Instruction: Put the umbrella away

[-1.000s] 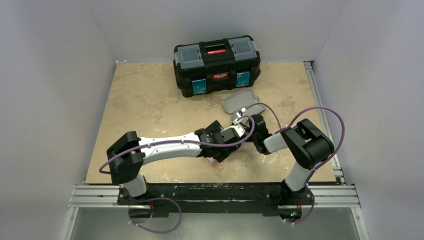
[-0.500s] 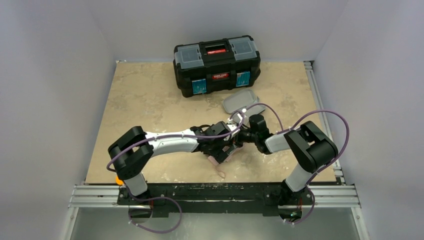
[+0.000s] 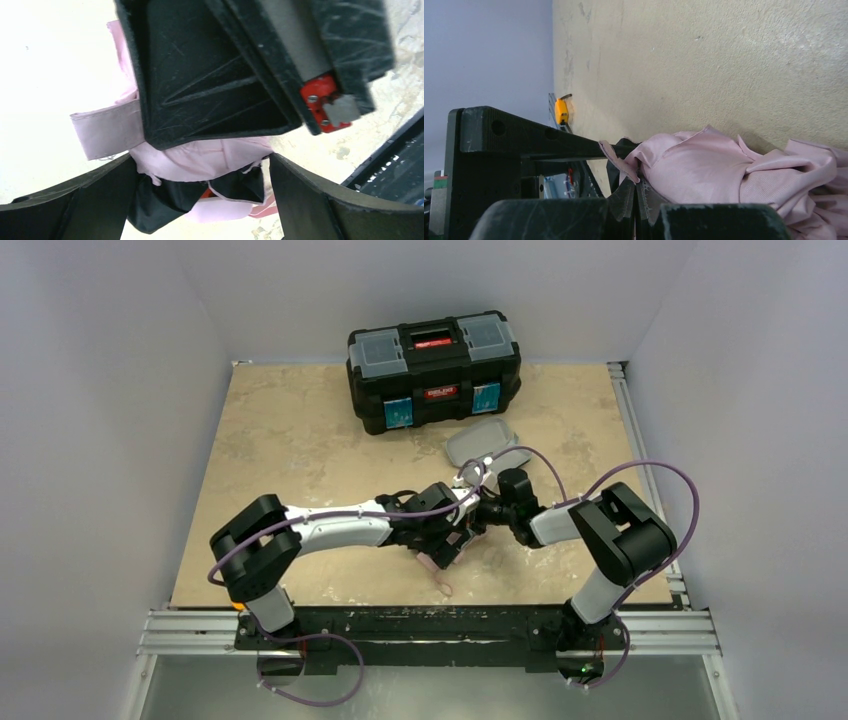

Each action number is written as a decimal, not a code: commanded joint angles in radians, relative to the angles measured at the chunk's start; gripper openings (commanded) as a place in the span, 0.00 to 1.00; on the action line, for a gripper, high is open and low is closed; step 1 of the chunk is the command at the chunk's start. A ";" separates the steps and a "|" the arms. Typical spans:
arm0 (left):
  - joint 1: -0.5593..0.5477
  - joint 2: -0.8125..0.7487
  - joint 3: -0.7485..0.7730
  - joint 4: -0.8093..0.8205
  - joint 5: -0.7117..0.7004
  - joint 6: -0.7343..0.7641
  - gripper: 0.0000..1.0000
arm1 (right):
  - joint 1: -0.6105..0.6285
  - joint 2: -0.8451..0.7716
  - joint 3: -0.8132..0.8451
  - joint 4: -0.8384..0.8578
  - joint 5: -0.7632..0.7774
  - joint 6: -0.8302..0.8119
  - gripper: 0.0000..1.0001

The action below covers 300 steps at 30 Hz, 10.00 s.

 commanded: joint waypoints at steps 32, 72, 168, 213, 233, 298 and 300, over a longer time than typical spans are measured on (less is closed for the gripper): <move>-0.241 0.073 0.086 -0.048 -0.544 0.029 0.00 | -0.065 -0.071 0.304 -0.476 0.055 -0.127 0.00; -0.522 0.535 0.397 -0.577 -0.986 -0.139 0.26 | -0.067 -0.009 0.050 -0.401 0.238 -0.144 0.00; -0.418 0.245 0.192 -0.181 -0.648 0.082 0.00 | -0.121 -0.329 0.225 -0.370 0.198 -0.034 0.00; -0.277 -0.088 0.253 -0.342 -0.469 -0.075 0.84 | -0.130 -0.025 0.053 -0.373 0.285 -0.198 0.00; 0.120 -0.048 0.015 0.043 0.200 -0.098 0.98 | -0.129 -0.073 0.005 -0.312 0.246 -0.184 0.00; -0.608 0.676 0.494 -0.491 -1.034 -0.040 0.00 | -0.207 -0.186 0.216 -0.272 -0.118 -0.195 0.00; -0.612 0.672 0.482 -0.456 -1.030 0.001 0.00 | -0.207 -0.156 0.253 -0.343 -0.098 -0.235 0.00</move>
